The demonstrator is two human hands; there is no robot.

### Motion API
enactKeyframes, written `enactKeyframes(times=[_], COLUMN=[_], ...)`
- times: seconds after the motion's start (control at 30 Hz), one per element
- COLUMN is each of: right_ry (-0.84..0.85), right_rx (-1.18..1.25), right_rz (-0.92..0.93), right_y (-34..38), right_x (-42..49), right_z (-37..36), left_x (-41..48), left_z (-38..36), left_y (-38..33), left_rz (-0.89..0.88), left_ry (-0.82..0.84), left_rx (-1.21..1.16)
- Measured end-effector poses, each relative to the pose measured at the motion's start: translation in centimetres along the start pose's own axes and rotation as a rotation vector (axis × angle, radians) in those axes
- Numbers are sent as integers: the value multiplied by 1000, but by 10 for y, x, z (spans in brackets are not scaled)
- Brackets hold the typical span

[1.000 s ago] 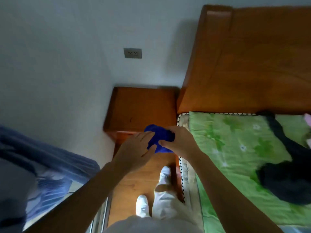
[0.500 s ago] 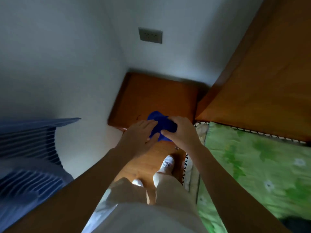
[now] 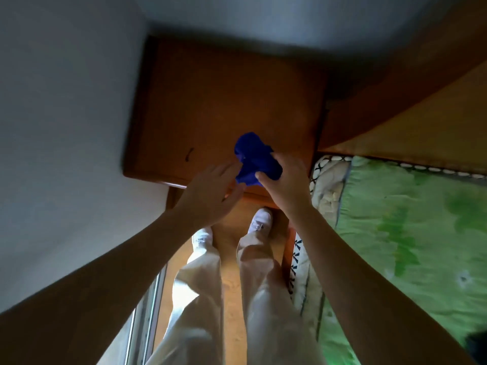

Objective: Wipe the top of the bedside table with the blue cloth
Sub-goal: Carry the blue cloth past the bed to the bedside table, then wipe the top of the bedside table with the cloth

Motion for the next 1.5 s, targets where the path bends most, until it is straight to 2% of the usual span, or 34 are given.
enactKeyframes(times=[0.13,0.27,0.37,0.47,0.63,0.8,1.5], right_ry=[15,-187,-207,-304,-499,-515,-587], right_rx=[-46,-94,-155,-211,-283,-316,-337], right_rz=[-123,-45,31,67,111,233,298], right_y=[-39,-33,-29,-40,-48,-56,-64], right_x=[18,26,31,37,39,40,36], right_z=[-45,-54,-75,-106,-118,-122,-128], left_x=[6,16,28,42,54,51,44], left_z=[-30,-49,-68,-88,-93,-107,-116], left_y=[48,85,108,137,165,174,179], left_rz=[27,31,-4,-18,-100,-159,-238], left_ry=[-18,34,51,-7,-106,-185,-408], left_rx=[75,170,308,332,346,426,418])
Point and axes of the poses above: each hand's wrist, its own x-axis towards the middle knuckle, its own z-axis out of the back of the hand, y = z × x, the point moved 6 cm from there along x, towards the middle knuckle, and after that the axes turned 2 degrees about x, right-handed, at the moved point
